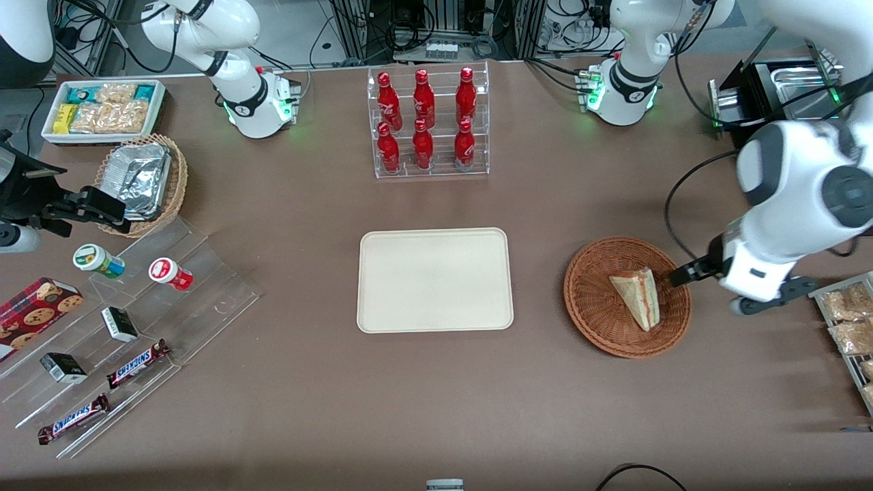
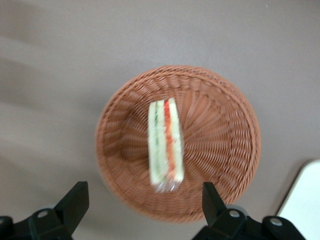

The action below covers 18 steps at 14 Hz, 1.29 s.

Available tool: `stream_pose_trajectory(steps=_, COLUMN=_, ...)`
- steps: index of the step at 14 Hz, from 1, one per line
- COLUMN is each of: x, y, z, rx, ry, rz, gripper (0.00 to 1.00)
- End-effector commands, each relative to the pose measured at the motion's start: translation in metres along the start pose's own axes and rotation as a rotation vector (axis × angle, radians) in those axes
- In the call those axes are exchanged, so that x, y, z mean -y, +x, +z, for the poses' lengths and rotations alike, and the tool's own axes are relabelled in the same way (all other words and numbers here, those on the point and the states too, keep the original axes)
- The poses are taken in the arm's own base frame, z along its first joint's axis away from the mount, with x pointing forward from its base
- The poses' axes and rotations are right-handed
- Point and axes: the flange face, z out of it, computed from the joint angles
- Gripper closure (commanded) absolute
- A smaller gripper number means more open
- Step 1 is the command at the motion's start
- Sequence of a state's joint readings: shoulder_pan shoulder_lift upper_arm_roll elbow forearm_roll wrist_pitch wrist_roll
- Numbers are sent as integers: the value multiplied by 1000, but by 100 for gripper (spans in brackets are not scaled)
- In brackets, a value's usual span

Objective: Place sandwich from basket to tray
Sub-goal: 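Lower the open left gripper over the wrapped sandwich in the wicker basket, then close the left gripper on the sandwich's upright edge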

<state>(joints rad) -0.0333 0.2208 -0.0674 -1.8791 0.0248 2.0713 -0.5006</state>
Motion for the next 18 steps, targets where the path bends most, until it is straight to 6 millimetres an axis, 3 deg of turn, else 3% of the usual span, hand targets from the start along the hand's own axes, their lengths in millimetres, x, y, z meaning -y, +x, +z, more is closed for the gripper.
stream_pose_trajectory(steps=1, x=-19, y=-9, z=34, rx=-13, ry=-4, rz=-45, gripper=0)
stream_pose_trajectory(steps=4, x=-21, y=-9, z=68, rx=-20, ry=-13, rz=-48, gripper=0)
stream_pose_trajectory(steps=6, x=-17, y=-19, z=98, rx=-28, ry=-19, rz=-48, gripper=0)
stream_pose_trajectory(steps=11, x=-12, y=-27, z=136, rx=-15, ry=-16, rz=-52, gripper=2)
stream_pose_trajectory(steps=12, x=-10, y=-29, z=140, rx=-8, ry=-11, rz=-53, gripper=12)
stream_pose_trajectory(steps=14, x=-10, y=-30, z=141, rx=-5, ry=-9, rz=-51, gripper=71)
stream_pose_trajectory(steps=15, x=-9, y=-30, z=139, rx=-5, ry=-9, rz=-51, gripper=93)
stream_pose_trajectory(steps=16, x=-10, y=-30, z=135, rx=-8, ry=-10, rz=-50, gripper=100)
stream_pose_trajectory(steps=18, x=-9, y=-30, z=122, rx=6, ry=2, rz=-50, gripper=100)
